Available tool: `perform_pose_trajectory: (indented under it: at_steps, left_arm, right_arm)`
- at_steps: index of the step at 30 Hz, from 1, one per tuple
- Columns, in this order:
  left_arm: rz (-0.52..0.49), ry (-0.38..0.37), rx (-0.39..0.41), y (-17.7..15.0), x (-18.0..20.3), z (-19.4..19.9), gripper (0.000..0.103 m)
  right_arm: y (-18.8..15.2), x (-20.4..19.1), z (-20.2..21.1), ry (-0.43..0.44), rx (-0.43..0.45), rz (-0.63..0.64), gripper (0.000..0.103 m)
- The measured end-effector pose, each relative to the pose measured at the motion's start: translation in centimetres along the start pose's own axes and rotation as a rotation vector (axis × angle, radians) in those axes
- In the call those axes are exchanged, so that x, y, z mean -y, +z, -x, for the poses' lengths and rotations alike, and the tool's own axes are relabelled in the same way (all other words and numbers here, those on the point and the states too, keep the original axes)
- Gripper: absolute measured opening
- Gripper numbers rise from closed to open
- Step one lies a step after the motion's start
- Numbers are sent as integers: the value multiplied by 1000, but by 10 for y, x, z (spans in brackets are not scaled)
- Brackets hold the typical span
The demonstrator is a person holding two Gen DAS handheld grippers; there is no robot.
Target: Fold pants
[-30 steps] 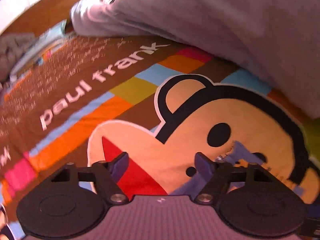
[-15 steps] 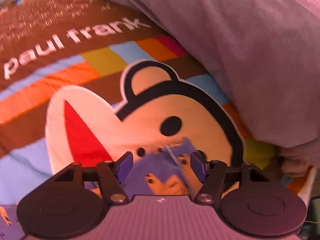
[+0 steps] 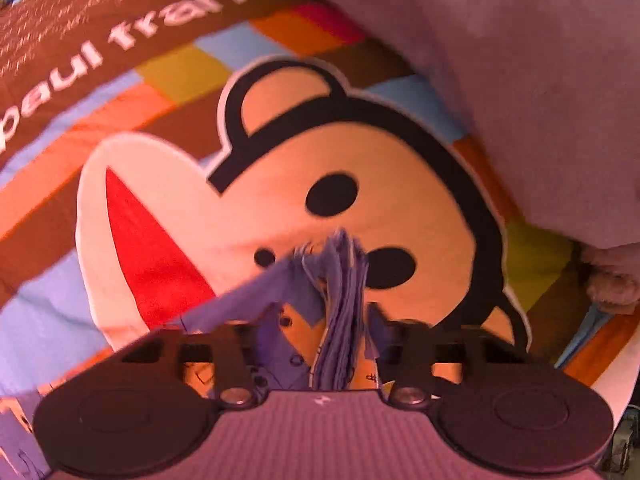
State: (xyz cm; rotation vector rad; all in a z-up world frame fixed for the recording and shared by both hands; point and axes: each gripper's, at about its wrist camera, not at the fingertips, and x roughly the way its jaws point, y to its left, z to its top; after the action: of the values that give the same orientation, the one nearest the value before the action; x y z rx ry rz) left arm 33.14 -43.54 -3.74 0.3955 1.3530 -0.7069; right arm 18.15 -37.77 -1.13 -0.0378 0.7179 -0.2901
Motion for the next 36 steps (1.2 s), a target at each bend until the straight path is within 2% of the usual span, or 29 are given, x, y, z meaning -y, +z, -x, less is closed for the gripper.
perform_pose_trajectory:
  at_steps: [2, 3, 6, 11, 17, 18, 22, 24, 27, 30, 33, 35, 36]
  left_arm:
    - [40, -32, 3, -4, -7, -2, 13]
    - [71, -59, 13, -6, -12, 1, 10]
    - [139, -113, 53, -16, -28, 14, 9]
    - [223, -210, 133, -41, -59, 52, 8]
    - [320, -256, 225, -86, -108, 100, 8]
    - [343, -260, 240, -95, -119, 106, 8]
    - [420, -233, 307, -133, -162, 126, 8]
    - [457, -225, 332, -151, -184, 130, 8]
    - [520, -238, 313, -171, -215, 122, 8]
    - [584, -237, 284, -189, -243, 102, 8]
    - [637, -264, 264, -209, -265, 76, 8]
    - [685, -317, 268, -223, -276, 62, 9]
    - [711, -349, 281, -228, -281, 57, 9]
  right_arm:
    - [-2, -5, 5, -3, 2, 18, 12]
    - [-3, -7, 7, -3, 3, 28, 12]
    - [-4, -10, 13, -11, 25, 49, 12]
    - [-6, -21, 41, -11, 138, 109, 12]
    - [7, -30, 74, 124, 175, 94, 12]
    - [11, -34, 78, 168, 174, 91, 12]
    - [26, -45, 84, 386, 100, 45, 10]
    - [31, -53, 82, 530, 55, 6, 9]
    - [35, -76, 74, 633, -4, 34, 8]
    - [35, -97, 65, 621, -45, 101, 9]
    - [33, -104, 58, 612, -76, 117, 21]
    - [29, -109, 55, 590, -75, 153, 29]
    - [26, -113, 54, 574, -71, 194, 37]
